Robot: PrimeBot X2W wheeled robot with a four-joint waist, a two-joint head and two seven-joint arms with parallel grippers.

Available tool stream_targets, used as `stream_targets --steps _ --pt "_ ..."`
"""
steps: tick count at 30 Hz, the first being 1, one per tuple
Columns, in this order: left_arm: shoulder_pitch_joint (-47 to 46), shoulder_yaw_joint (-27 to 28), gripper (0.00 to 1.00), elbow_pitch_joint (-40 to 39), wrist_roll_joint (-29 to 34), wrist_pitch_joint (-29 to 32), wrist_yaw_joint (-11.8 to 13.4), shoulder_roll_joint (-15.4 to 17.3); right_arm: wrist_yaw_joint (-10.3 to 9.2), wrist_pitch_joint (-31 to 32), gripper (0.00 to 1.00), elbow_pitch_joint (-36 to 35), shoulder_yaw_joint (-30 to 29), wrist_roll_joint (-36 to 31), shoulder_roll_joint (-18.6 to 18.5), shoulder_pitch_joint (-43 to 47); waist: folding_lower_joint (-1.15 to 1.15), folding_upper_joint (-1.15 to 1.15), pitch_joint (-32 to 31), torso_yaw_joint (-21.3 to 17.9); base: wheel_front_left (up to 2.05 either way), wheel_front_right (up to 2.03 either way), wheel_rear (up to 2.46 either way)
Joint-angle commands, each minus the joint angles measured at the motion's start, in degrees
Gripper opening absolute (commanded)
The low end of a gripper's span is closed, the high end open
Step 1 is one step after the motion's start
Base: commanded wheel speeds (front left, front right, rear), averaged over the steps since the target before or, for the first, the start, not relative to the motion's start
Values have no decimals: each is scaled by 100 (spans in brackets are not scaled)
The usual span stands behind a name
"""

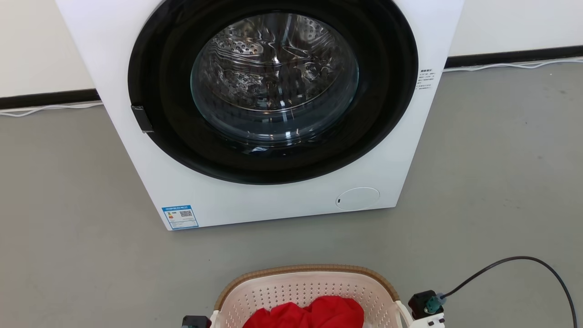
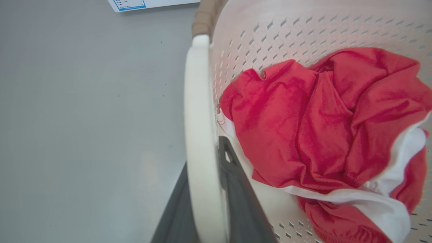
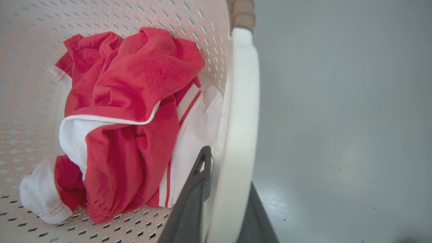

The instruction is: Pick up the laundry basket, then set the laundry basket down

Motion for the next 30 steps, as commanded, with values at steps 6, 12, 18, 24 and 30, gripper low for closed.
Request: stream_targets --steps 6,12,18,24,30 --pt "-209 -59 0 -149 -141 -169 -27 -94 103 -33 0 -108 198 42 213 -5 0 0 -49 39 0 0 0" --pt "-211 -142 0 -112 -234 -183 -30 -94 103 -44 0 -101 227 102 213 -21 0 0 -81 55 0 0 0" --pt "-228 -237 0 -77 -338 -192 -27 -94 103 -79 0 -73 264 163 213 -36 0 0 -97 75 0 0 0" --pt "-245 -326 0 -64 -441 -202 -23 -94 103 -96 0 -42 310 207 213 -65 0 0 -104 86 0 0 0" --pt "-261 -411 0 -42 -533 -216 -29 -94 103 -112 0 4 346 236 213 -97 0 0 -101 78 0 0 0"
